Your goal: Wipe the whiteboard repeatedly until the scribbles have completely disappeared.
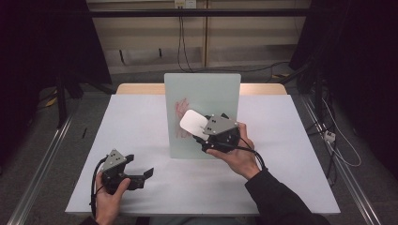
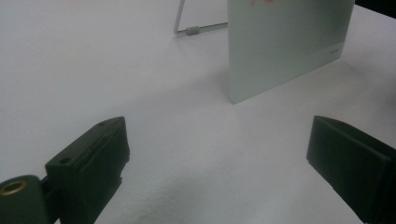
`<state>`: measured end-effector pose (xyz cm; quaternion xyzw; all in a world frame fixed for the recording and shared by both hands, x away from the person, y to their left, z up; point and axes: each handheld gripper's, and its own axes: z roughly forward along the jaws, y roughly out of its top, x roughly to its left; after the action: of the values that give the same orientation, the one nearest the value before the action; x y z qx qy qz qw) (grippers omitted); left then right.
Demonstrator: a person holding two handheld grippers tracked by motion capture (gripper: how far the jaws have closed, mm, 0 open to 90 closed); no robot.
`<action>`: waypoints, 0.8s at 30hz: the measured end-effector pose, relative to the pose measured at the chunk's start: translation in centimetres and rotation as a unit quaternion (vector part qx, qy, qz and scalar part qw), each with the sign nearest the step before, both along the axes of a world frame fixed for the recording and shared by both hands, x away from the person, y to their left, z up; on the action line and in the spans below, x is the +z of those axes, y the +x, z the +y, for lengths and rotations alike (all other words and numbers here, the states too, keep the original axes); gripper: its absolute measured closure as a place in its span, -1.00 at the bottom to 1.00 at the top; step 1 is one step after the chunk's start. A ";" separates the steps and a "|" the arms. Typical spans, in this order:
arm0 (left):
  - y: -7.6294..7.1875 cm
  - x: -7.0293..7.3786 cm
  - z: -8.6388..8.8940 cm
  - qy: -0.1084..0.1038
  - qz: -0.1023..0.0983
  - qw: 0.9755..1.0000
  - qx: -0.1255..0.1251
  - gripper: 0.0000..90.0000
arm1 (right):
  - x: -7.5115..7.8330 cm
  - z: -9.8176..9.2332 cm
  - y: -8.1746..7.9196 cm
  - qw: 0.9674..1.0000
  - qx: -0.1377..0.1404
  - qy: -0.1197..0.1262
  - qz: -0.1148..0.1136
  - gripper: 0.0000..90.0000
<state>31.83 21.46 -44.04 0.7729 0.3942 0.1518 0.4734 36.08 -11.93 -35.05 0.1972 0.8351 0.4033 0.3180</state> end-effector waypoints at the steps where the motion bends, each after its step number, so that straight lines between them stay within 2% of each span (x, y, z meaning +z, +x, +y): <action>1: 0.0 0.0 0.0 0.000 0.001 1.000 0.000 -0.88 | 0.1 0.2 0.1 1.000 -0.001 -0.004 -0.003 -0.30; 11: 0.0 0.0 0.1 0.000 -0.002 1.000 0.005 -0.88 | 0.3 1.4 0.8 0.999 -0.008 -0.025 -0.032 -0.30; 18: -0.1 0.1 0.1 0.001 -0.003 1.000 0.005 -0.88 | -0.2 1.9 0.8 0.998 -0.016 -0.038 -0.039 -0.30; 22: -0.1 0.1 0.1 -0.004 -0.003 1.000 0.004 -0.87 | -0.9 2.1 0.8 0.998 -0.019 -0.039 -0.046 -0.30; 24: -0.1 0.1 0.2 0.001 -0.002 1.000 0.003 -0.88 | -1.4 2.3 0.7 0.997 -0.024 -0.041 -0.060 -0.30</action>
<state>31.70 21.62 -43.93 0.7719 0.3956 0.1550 0.4729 36.77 -9.62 -36.47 0.1794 0.8255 0.3719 0.3847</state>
